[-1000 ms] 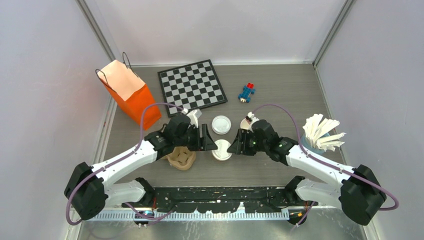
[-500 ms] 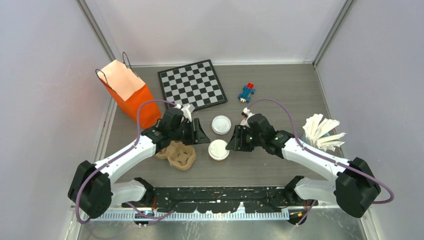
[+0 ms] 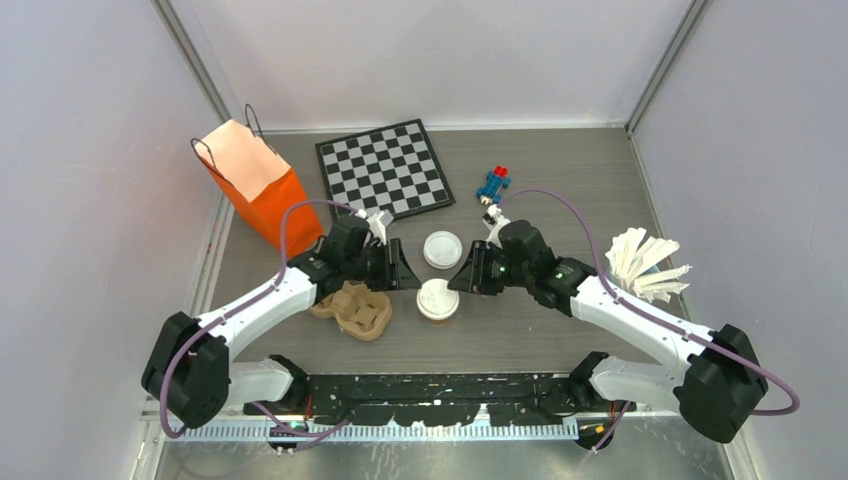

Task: Pack the takeout coffee

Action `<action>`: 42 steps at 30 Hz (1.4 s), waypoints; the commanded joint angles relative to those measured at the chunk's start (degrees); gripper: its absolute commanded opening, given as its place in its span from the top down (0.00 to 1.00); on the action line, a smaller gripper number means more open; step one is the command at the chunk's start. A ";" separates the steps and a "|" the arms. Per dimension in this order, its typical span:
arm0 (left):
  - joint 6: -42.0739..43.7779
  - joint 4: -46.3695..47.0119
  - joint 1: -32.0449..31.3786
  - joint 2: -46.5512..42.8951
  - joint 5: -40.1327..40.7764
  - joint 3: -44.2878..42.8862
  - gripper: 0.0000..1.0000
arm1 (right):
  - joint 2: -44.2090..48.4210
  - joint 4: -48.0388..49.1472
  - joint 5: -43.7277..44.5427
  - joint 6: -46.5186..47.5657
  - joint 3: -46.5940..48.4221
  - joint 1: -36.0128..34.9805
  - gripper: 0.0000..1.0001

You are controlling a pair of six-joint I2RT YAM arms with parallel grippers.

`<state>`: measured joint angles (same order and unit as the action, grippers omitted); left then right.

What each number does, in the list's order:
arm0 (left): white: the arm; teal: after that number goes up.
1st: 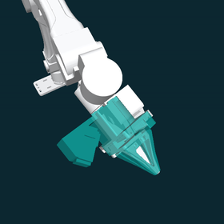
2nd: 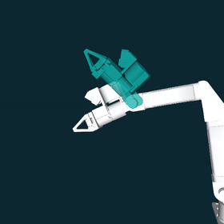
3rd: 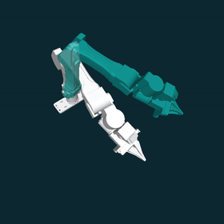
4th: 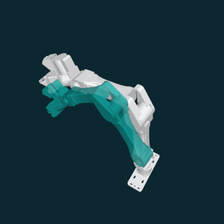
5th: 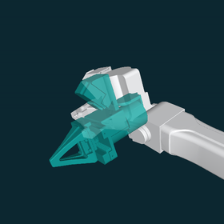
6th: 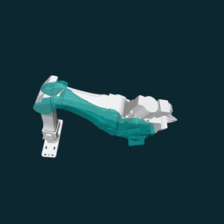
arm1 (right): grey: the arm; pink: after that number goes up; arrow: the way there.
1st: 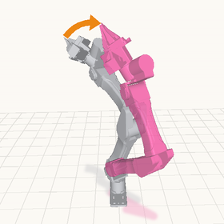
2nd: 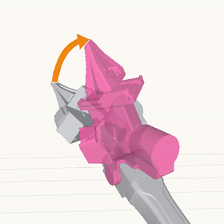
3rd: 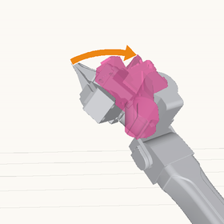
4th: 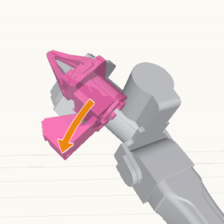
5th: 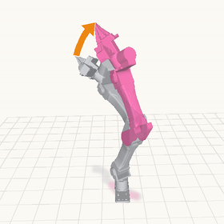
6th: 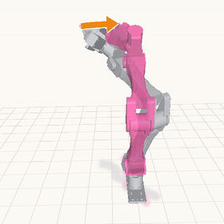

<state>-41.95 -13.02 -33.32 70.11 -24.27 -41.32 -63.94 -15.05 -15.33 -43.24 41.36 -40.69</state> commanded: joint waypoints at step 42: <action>18.14 -23.17 0.80 -18.85 10.18 -15.76 0.05 | -4.27 -10.21 18.55 22.28 15.34 -14.92 0.12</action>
<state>-29.91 -27.22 -32.29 57.21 -18.28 -54.87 -65.91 -21.98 -4.69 -28.62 53.19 -52.97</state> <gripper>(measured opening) 0.737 0.869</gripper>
